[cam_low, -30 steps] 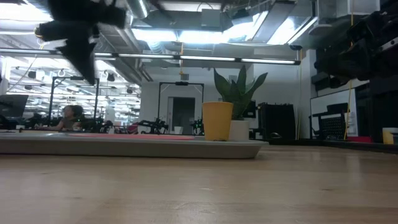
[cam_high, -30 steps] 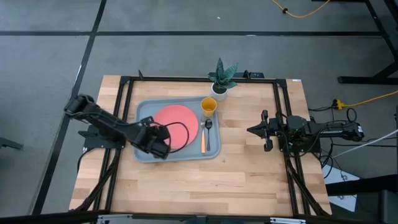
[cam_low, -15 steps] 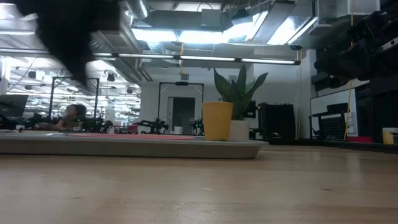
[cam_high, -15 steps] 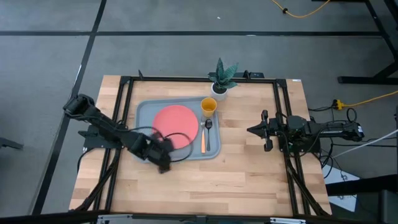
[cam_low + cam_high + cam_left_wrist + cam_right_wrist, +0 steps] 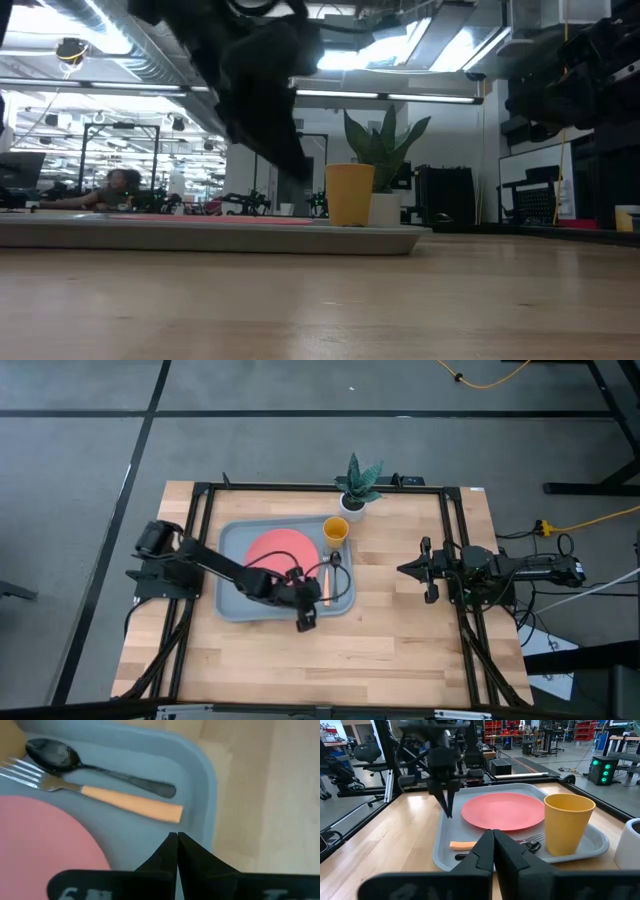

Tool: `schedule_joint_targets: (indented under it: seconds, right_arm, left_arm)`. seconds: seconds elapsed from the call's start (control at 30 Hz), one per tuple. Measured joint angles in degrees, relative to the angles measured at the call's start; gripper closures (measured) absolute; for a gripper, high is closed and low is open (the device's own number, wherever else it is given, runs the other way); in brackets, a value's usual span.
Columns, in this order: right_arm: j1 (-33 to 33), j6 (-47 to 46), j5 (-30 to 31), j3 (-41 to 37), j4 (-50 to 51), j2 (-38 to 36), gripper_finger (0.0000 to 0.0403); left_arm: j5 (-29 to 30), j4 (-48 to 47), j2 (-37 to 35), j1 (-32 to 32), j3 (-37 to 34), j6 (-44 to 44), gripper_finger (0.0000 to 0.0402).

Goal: Pick and place plate/cup/fork/spoon on tray
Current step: Adjust the gray tray

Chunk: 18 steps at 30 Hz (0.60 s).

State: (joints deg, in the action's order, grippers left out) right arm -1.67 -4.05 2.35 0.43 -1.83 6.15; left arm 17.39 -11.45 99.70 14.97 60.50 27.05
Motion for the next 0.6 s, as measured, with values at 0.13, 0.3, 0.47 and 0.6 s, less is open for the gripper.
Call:
schedule_joint_targets:
  seconds: [0.13,0.3,0.47,0.6]
  right_arm:
    - [0.0,0.0,0.0,0.0,0.0,0.0,0.0392]
    - [0.0,0.0,0.0,0.0,0.0,0.0,0.0392]
    - [0.0,0.0,0.0,0.0,0.0,0.0,0.0392]
    - [0.0,0.0,0.0,0.0,0.0,0.0,0.0392]
  left_arm:
    - [1.2,-8.6,3.3,0.4,6.1,-3.2,0.0401]
    - [2.2,-13.1,7.1,0.5,9.5,-6.2,0.0401]
    - [1.5,-11.9,10.3,0.5,10.7,-6.9,0.0401]
    - [1.3,-11.9,10.7,0.9,11.2,-7.4,0.0401]
